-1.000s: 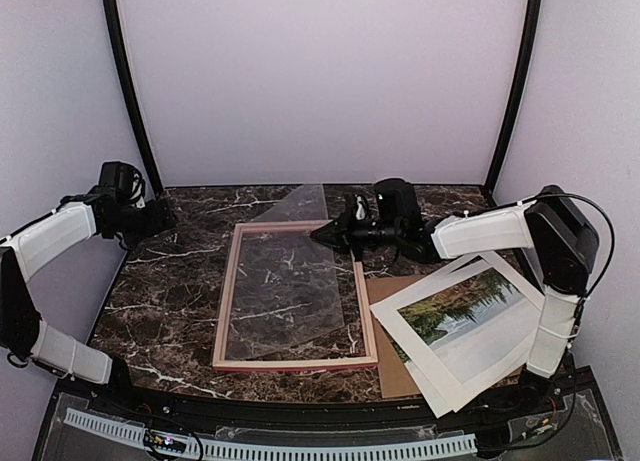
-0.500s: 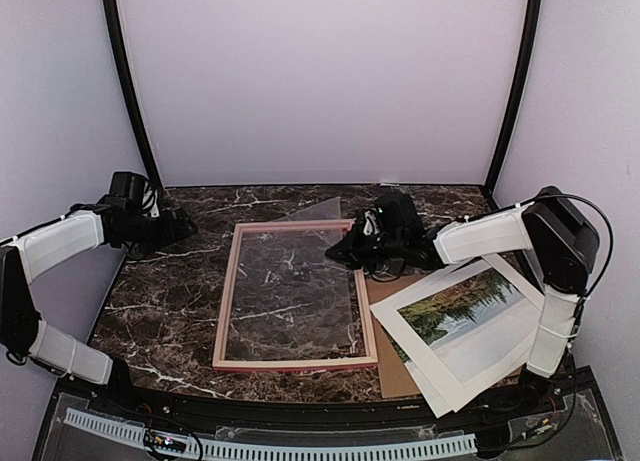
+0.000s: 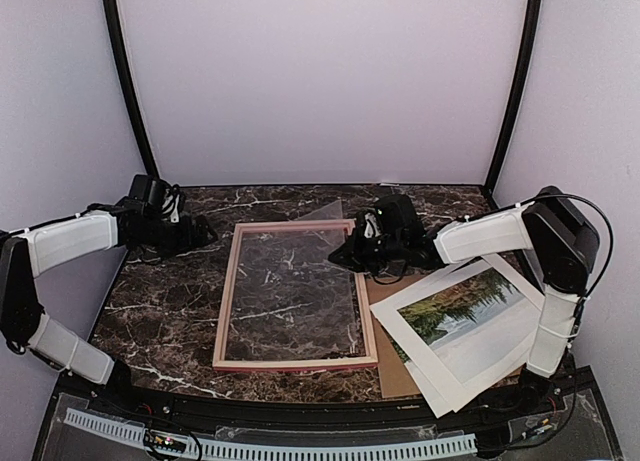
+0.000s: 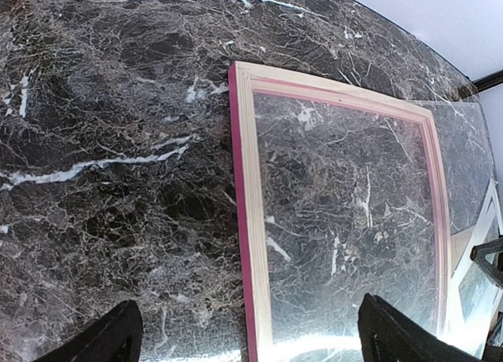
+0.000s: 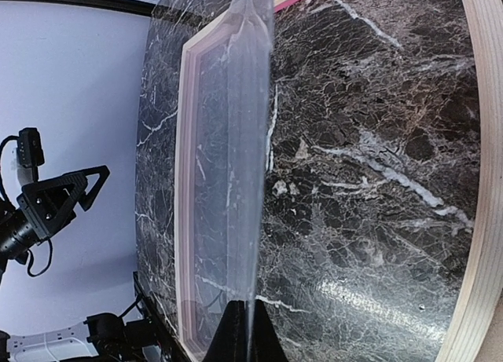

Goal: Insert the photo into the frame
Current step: Place the glass panel at the frame body.

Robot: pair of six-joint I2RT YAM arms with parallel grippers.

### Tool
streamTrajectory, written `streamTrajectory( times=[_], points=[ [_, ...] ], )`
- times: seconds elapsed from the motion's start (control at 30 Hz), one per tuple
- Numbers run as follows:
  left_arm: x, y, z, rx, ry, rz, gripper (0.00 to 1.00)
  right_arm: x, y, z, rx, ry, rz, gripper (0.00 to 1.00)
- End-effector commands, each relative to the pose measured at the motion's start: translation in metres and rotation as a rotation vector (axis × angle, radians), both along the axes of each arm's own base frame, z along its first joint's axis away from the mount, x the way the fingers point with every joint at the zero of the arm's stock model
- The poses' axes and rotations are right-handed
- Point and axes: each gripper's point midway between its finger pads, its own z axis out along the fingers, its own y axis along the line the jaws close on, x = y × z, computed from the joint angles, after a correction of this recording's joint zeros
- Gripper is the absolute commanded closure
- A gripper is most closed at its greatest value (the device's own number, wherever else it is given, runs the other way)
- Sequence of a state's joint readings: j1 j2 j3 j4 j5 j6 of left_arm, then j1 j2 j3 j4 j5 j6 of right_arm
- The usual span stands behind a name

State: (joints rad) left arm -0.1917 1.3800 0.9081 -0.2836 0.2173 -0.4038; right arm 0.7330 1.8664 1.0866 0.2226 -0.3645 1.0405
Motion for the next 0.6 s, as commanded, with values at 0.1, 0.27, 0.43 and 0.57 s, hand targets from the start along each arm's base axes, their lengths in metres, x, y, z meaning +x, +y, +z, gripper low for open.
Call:
streamTrajectory(
  times=[0.1,0.27,0.43,0.57],
  points=[
    [-0.002,-0.008,-0.005,-0.009,0.002,-0.025,0.01,0.010,0.005,0.004,-0.004,-0.041,0.024,1.00],
    [-0.005,-0.013,-0.009,-0.018,0.011,-0.037,0.02,0.013,0.003,0.005,-0.012,-0.047,0.027,1.00],
    [-0.007,-0.019,-0.011,-0.027,0.018,-0.056,0.02,0.014,0.002,0.005,-0.018,-0.051,0.030,1.00],
    [-0.009,-0.024,-0.014,-0.035,0.030,-0.074,0.02,0.015,0.000,0.004,-0.025,-0.052,0.029,1.00]
  ],
)
